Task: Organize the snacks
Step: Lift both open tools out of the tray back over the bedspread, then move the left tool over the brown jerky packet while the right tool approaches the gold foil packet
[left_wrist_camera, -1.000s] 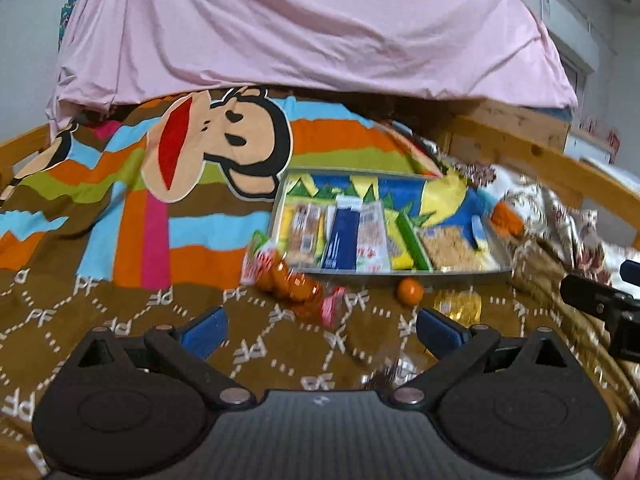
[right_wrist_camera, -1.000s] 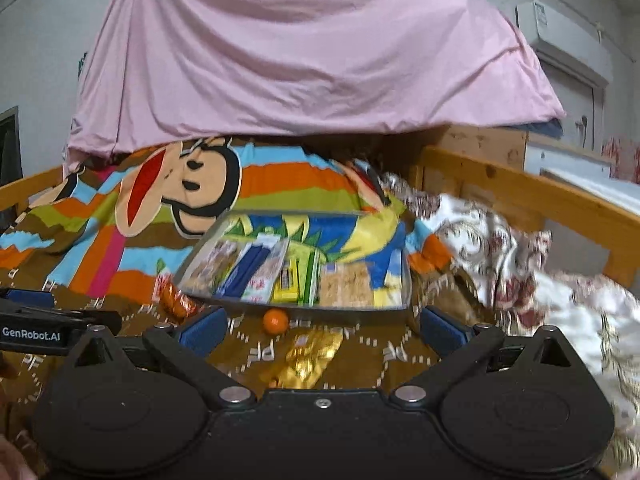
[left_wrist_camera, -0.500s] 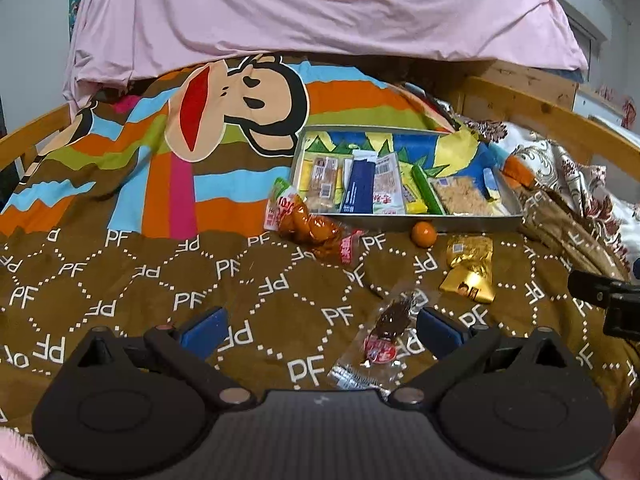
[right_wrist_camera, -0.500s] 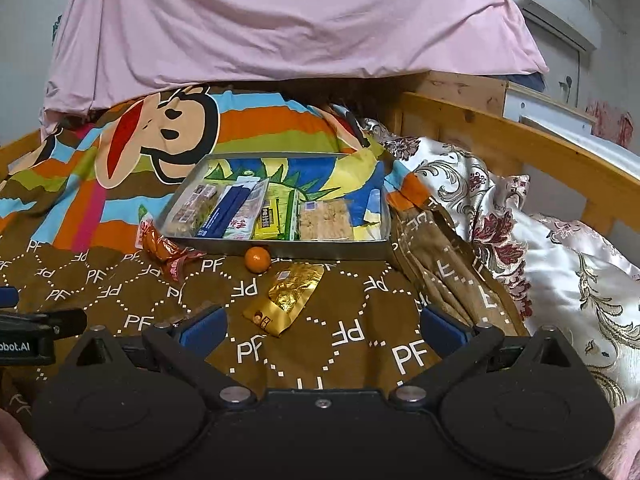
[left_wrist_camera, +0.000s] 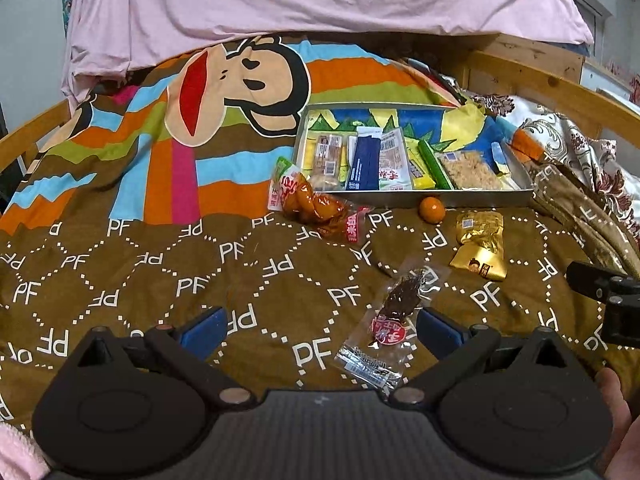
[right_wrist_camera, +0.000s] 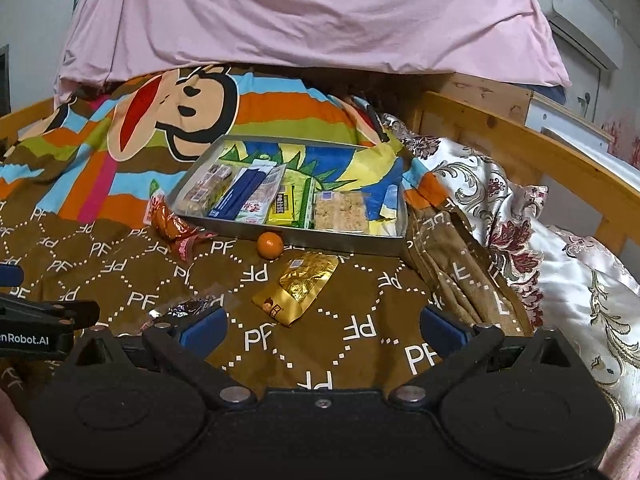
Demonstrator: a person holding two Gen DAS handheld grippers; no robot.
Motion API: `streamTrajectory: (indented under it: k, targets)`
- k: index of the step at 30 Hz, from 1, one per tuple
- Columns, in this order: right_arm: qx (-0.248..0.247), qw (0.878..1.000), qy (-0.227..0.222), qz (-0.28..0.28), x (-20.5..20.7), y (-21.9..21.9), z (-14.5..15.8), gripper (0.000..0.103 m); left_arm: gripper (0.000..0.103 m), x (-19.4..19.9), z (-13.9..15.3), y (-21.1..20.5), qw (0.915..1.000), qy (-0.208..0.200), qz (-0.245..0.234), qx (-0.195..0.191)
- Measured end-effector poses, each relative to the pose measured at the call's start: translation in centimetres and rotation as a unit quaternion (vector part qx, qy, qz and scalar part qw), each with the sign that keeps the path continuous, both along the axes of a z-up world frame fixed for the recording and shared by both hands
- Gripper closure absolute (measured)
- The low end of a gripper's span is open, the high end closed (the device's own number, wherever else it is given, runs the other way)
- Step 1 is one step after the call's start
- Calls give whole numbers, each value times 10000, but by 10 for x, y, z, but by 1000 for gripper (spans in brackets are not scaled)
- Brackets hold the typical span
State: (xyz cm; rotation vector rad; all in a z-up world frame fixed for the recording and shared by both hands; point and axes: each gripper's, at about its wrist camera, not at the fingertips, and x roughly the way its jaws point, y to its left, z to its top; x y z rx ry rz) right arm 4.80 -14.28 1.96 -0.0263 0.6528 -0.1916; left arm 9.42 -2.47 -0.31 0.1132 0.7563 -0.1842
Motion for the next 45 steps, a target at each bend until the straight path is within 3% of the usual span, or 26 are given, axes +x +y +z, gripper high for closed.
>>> streamTrajectory:
  k: [15, 22, 29, 36, 40, 45]
  targets:
    - [151, 9989, 376, 252, 13, -2, -7, 1, 1, 10, -3, -2, 9994, 307, -121, -29]
    - [229, 9969, 542, 531, 35, -10, -11, 1, 1, 35, -11, -6, 9950, 798, -583, -171]
    - [-250, 9951, 620, 727, 63, -13, -19, 1, 1, 64, -22, -19, 9870, 1005, -1248, 82]
    - [-569, 9927, 672, 820, 88, -13, -30, 1, 1, 75, -41, -37, 9737, 1088, -1900, 635]
    - [-494, 9930, 768, 749, 105, -17, -39, 1, 1, 77, -48, -41, 9704, 1096, -2019, 751]
    - [-216, 9935, 912, 650, 132, -22, -53, 1, 1, 85, -52, -39, 9718, 1277, -1876, 634]
